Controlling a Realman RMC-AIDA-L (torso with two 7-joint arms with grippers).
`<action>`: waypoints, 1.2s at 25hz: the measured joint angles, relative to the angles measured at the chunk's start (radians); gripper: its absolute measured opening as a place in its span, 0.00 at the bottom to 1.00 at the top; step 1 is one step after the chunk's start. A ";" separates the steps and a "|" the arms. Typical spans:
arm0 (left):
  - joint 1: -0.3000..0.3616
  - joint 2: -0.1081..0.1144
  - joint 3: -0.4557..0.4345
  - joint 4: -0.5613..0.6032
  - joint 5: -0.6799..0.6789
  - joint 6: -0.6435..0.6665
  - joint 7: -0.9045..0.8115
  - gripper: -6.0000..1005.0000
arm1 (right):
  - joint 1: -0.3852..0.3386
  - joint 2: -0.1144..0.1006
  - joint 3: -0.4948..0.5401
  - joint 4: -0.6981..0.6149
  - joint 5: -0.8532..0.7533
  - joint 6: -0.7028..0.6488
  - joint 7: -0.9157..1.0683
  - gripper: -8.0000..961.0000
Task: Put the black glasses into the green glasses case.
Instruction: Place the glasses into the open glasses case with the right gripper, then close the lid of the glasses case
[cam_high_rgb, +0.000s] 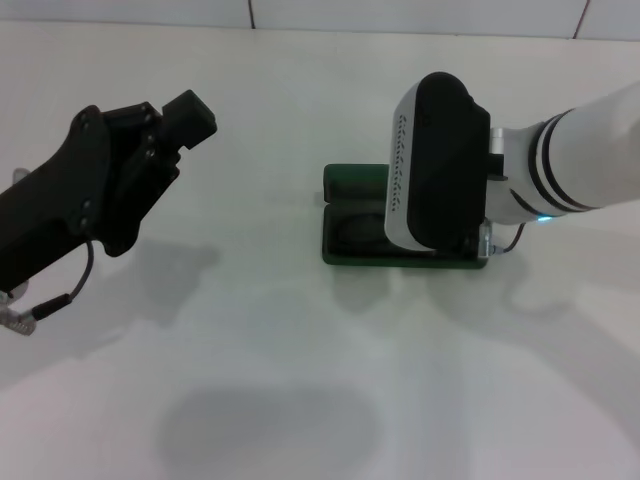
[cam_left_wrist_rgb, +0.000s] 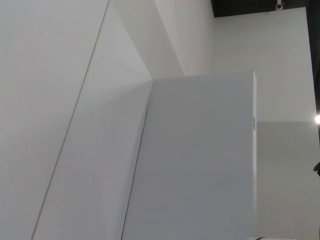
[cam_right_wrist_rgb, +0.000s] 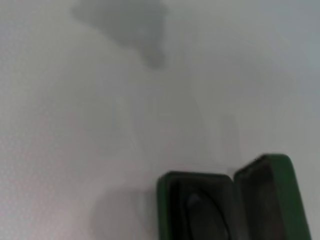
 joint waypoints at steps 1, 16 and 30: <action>0.001 0.000 0.000 0.000 -0.001 0.000 0.000 0.05 | -0.004 0.000 0.000 -0.009 0.009 -0.005 0.000 0.18; -0.043 0.105 -0.001 0.080 0.063 -0.055 -0.123 0.05 | -0.229 -0.003 0.315 -0.201 0.504 -0.190 -0.175 0.18; -0.403 0.095 -0.035 0.216 0.570 -0.485 -0.393 0.22 | -0.513 -0.005 0.968 0.235 1.046 -0.661 -0.607 0.18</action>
